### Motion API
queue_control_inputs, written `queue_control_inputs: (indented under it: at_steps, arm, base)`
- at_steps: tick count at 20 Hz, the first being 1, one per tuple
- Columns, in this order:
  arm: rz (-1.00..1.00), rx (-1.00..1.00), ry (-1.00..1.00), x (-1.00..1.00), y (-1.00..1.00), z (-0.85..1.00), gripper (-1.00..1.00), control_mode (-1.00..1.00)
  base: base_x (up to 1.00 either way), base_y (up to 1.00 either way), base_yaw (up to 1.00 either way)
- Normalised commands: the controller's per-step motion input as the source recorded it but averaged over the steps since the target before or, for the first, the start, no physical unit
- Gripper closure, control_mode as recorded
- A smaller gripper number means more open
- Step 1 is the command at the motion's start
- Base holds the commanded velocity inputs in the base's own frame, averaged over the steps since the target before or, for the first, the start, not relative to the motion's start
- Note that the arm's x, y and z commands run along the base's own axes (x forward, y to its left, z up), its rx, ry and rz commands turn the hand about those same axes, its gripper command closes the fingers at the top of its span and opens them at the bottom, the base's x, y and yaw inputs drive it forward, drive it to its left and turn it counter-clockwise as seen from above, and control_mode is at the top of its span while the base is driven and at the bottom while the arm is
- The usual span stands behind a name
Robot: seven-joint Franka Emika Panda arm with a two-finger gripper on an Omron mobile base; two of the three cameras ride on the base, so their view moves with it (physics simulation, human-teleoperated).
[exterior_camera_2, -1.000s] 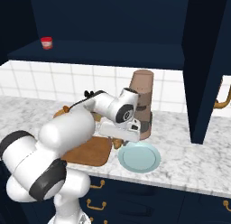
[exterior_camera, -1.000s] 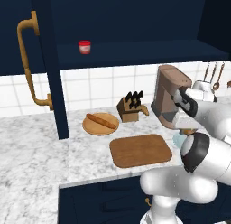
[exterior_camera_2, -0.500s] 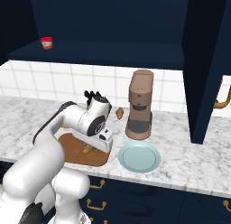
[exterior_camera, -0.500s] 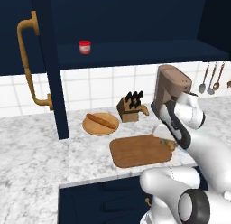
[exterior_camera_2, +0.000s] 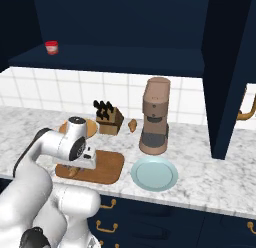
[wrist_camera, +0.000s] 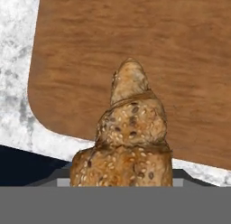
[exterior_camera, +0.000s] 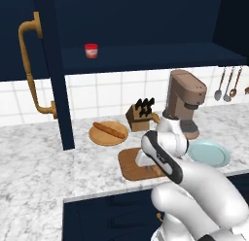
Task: From the different types of pastries on the counter, select a croissant and place it on the cutting board. Then retrieve a jar of jam from the cabinet and place it alongside the croissant on the cutting board.
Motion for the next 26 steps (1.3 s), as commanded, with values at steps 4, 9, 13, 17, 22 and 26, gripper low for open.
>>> queue_control_inputs:
  at_steps: [4, 9, 13, 17, 22, 26]
  arm:
    - [0.18, -0.02, 0.13, 0.81, 0.47, 0.17, 1.0, -1.0]
    - [0.0, 0.05, 0.0, 0.47, 0.14, -0.1, 1.0, -1.0]
    - [0.0, 0.0, 0.0, 0.59, 0.15, -0.31, 1.0, -1.0]
    - [0.0, 0.0, 0.0, 0.3, 0.29, -0.24, 1.0, -1.0]
    - [0.0, -0.02, 0.0, -0.04, 0.32, -0.3, -1.0, -1.0]
    - [0.0, -0.01, 0.02, 0.05, 0.09, -0.05, -1.0, -1.0]
  base:
    - [0.0, 0.0, 0.0]
    - [0.0, 0.0, 0.0]
    - [0.0, 0.0, 0.0]
    - [0.0, 0.0, 0.0]
    - [0.0, 0.0, 0.0]
    - [0.0, 0.0, 0.0]
